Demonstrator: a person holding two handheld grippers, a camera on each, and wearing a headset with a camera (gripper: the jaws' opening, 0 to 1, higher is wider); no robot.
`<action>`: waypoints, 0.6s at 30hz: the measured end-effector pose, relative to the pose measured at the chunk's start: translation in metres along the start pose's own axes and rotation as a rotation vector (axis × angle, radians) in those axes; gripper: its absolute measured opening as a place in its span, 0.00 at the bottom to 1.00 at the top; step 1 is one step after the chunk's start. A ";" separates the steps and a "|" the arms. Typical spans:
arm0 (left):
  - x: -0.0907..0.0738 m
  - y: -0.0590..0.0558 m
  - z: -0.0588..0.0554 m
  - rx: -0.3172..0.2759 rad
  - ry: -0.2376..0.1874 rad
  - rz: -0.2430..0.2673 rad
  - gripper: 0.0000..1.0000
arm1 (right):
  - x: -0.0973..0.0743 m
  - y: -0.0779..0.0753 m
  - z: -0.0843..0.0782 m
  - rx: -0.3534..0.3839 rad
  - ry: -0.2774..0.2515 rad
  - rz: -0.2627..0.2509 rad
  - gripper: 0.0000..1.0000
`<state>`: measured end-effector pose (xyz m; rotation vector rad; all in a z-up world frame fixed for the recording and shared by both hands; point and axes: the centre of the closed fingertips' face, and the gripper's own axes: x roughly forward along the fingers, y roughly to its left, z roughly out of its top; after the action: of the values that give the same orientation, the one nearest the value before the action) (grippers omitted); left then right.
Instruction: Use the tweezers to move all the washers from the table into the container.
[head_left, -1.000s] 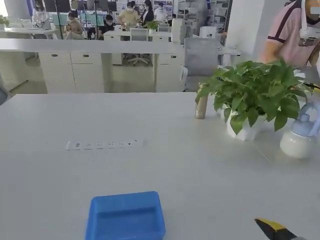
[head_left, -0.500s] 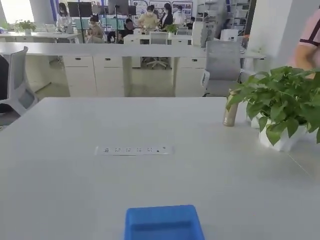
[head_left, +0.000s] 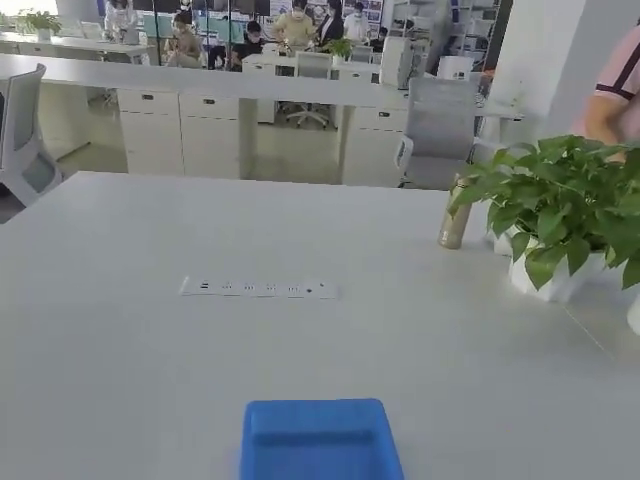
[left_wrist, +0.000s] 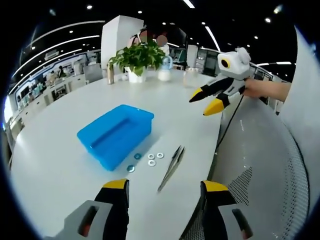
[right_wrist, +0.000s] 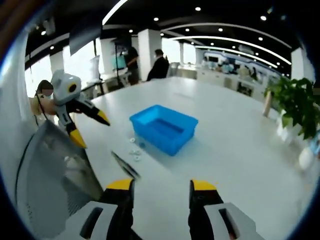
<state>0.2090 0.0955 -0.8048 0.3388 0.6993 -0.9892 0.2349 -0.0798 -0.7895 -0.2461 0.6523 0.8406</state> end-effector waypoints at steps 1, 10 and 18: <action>0.001 0.000 0.000 0.013 0.009 -0.007 0.55 | 0.006 0.006 0.004 -0.008 -0.002 0.018 0.37; 0.009 0.001 -0.009 0.032 0.068 -0.051 0.47 | 0.037 0.031 0.006 -0.075 0.033 0.137 0.24; 0.024 -0.004 -0.016 0.025 0.100 -0.098 0.37 | 0.052 0.039 -0.004 -0.164 0.108 0.192 0.21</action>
<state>0.2084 0.0869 -0.8322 0.3808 0.8012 -1.0802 0.2289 -0.0250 -0.8232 -0.3833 0.7166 1.0721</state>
